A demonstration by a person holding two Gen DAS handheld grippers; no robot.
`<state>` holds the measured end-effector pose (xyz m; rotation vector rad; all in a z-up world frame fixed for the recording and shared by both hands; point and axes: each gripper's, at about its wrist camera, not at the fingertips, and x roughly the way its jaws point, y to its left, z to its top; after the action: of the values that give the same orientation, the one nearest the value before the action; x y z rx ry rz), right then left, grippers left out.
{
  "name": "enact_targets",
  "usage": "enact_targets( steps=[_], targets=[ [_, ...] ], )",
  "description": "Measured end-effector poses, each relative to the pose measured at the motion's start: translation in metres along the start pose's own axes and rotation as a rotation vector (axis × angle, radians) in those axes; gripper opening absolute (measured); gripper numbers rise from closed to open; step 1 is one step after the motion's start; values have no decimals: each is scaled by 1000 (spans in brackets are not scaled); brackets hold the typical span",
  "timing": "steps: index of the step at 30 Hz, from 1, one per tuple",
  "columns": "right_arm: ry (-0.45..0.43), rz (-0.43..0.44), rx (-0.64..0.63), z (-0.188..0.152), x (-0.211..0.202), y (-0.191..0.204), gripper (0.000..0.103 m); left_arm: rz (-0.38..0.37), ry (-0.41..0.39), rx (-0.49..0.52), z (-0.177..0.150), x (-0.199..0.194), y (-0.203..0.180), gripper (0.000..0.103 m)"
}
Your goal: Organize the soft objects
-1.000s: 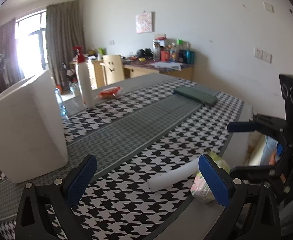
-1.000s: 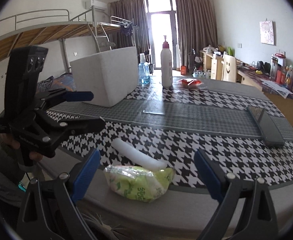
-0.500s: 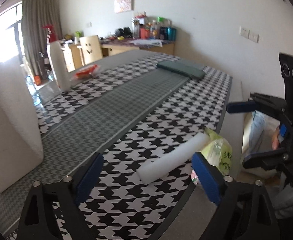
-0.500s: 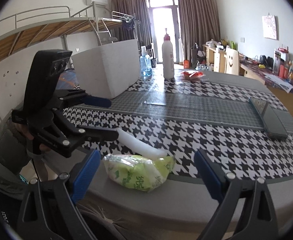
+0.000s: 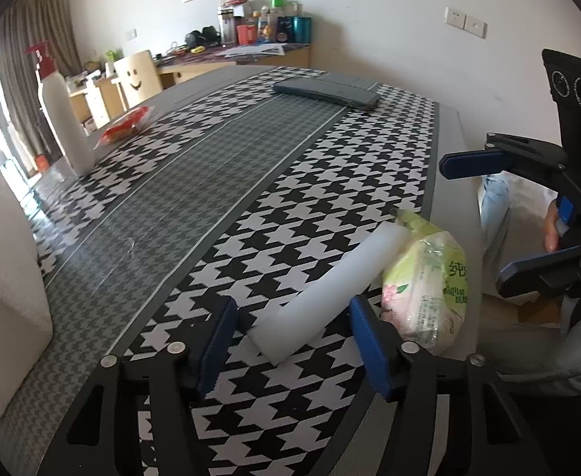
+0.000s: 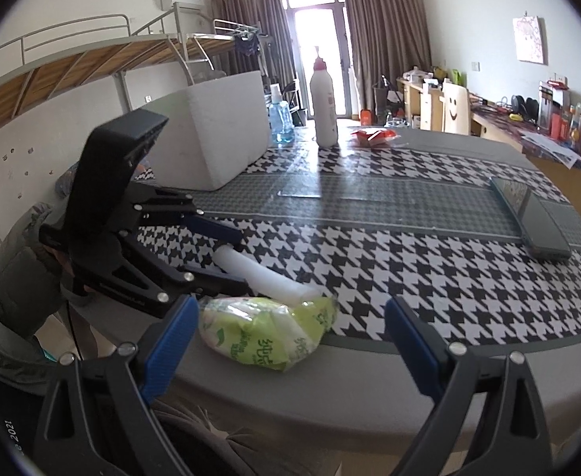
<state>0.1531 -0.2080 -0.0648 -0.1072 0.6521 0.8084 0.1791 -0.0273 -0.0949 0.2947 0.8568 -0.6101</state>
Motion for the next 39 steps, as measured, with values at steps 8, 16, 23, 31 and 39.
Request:
enact_targets(
  steps=[8, 16, 23, 31, 39],
  targets=[
    [4, 3, 10, 0, 1, 0, 97, -16, 5, 15, 3, 2, -5, 41],
    [3, 2, 28, 1, 1, -4, 97, 9, -17, -20, 2, -6, -13, 15],
    [2, 6, 19, 1, 3, 0, 97, 33, -74, -106, -3, -16, -12, 11],
    [10, 11, 1, 2, 5, 5, 97, 46, -159, -175, -4, -36, -12, 11],
    [38, 18, -32, 1, 16, 13, 97, 74, -203, -229, -8, -50, -10, 11]
  ],
)
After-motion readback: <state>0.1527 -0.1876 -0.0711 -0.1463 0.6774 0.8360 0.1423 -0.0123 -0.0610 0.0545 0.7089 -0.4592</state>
